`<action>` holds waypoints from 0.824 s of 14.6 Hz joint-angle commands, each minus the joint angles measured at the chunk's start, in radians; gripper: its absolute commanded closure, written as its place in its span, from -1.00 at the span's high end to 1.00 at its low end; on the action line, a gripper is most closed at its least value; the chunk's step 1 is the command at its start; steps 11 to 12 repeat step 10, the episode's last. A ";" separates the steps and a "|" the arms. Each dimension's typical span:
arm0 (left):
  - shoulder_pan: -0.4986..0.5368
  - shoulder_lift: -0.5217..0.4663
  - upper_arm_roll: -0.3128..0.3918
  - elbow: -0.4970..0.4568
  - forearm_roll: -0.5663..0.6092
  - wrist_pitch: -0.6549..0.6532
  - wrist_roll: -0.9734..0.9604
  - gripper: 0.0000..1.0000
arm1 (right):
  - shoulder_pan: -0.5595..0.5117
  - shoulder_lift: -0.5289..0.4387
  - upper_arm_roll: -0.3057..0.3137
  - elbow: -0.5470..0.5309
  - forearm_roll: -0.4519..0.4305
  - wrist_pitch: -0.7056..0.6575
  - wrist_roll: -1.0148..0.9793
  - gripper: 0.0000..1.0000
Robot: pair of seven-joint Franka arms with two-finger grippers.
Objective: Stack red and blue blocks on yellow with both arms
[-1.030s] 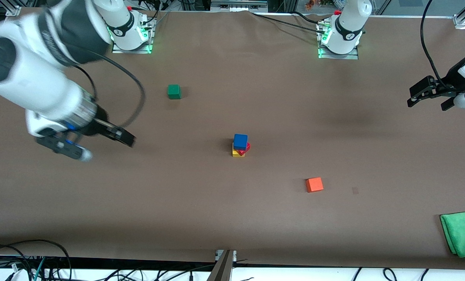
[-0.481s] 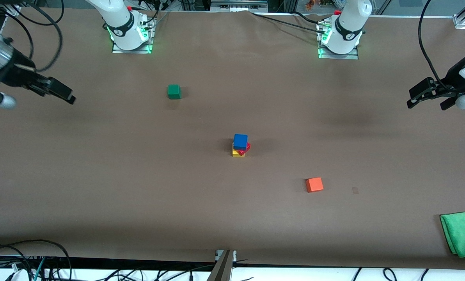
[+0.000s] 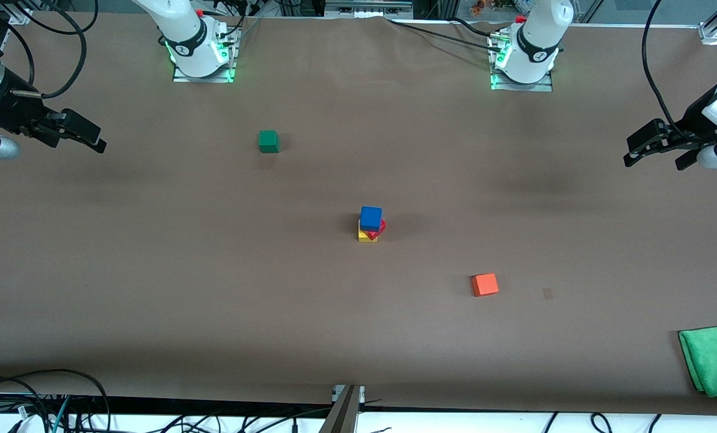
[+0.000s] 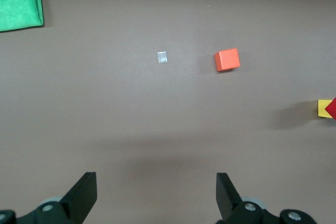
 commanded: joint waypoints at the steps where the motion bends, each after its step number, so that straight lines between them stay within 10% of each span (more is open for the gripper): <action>1: 0.001 0.001 -0.002 0.013 -0.018 0.006 -0.009 1.00 | -0.004 -0.014 0.003 -0.019 -0.035 0.007 -0.073 1.00; 12: -0.051 -0.005 -0.004 0.085 -0.012 -0.053 -0.079 1.00 | 0.003 0.016 0.007 0.014 -0.035 -0.023 -0.085 1.00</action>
